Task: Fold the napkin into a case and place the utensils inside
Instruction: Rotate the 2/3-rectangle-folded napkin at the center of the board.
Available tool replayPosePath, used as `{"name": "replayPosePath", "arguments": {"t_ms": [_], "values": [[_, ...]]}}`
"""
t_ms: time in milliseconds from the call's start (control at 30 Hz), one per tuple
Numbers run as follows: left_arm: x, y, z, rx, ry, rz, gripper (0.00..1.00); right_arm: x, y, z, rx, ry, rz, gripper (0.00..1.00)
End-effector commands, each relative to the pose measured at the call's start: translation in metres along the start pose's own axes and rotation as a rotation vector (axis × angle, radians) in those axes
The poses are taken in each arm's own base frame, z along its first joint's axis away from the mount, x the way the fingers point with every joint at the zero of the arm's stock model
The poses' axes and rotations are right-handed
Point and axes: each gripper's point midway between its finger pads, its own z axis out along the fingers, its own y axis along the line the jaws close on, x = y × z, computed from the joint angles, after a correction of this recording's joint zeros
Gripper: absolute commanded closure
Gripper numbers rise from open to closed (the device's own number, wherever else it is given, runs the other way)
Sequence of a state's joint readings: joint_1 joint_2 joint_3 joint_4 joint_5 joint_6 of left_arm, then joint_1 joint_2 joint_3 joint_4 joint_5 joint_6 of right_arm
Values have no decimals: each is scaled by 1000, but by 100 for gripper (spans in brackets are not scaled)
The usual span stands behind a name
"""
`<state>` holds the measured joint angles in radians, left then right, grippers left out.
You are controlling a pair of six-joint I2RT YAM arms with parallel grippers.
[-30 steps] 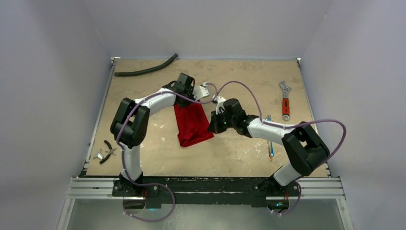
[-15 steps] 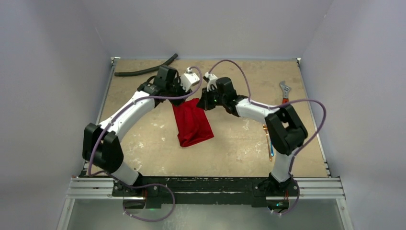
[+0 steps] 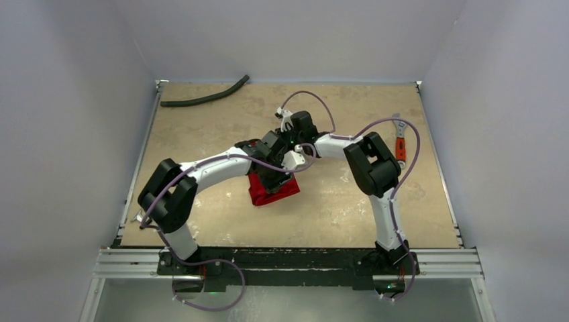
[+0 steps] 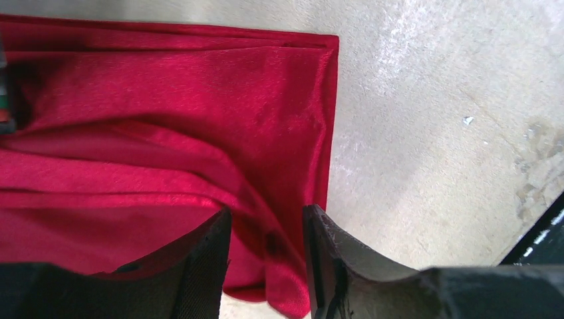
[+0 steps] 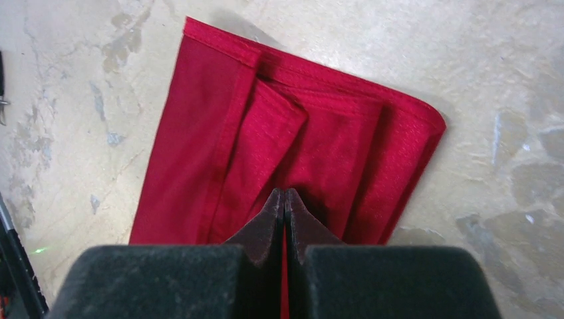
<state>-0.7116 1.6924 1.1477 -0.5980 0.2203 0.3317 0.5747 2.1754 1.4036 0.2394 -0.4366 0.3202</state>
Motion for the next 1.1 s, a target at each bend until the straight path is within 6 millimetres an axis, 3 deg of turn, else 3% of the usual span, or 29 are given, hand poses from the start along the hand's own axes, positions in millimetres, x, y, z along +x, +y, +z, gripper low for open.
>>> {"name": "replayPosePath", "arguments": {"t_ms": [0,167,333,467,733,800,867,933,1067], "values": [[-9,4,14,-36,18,27,60,-18,-10,-15,15,-70,27,100],[5,5,22,-85,71,127,75,-10,-28,-29,60,-75,68,100],[34,4,25,-145,149,306,82,9,-44,-48,146,-84,132,100],[60,6,25,-164,220,452,85,12,-43,-70,199,-135,157,100],[95,23,12,-244,289,731,93,32,-14,-122,185,-182,208,100],[96,25,6,-268,283,769,92,33,-6,-129,164,-180,217,100],[89,27,-1,-290,263,772,84,25,-1,-134,156,-197,203,100],[75,27,-11,-298,224,749,77,16,2,-136,156,-212,182,100],[31,19,-38,-276,105,662,63,-21,0,-143,205,-283,115,100]]}}
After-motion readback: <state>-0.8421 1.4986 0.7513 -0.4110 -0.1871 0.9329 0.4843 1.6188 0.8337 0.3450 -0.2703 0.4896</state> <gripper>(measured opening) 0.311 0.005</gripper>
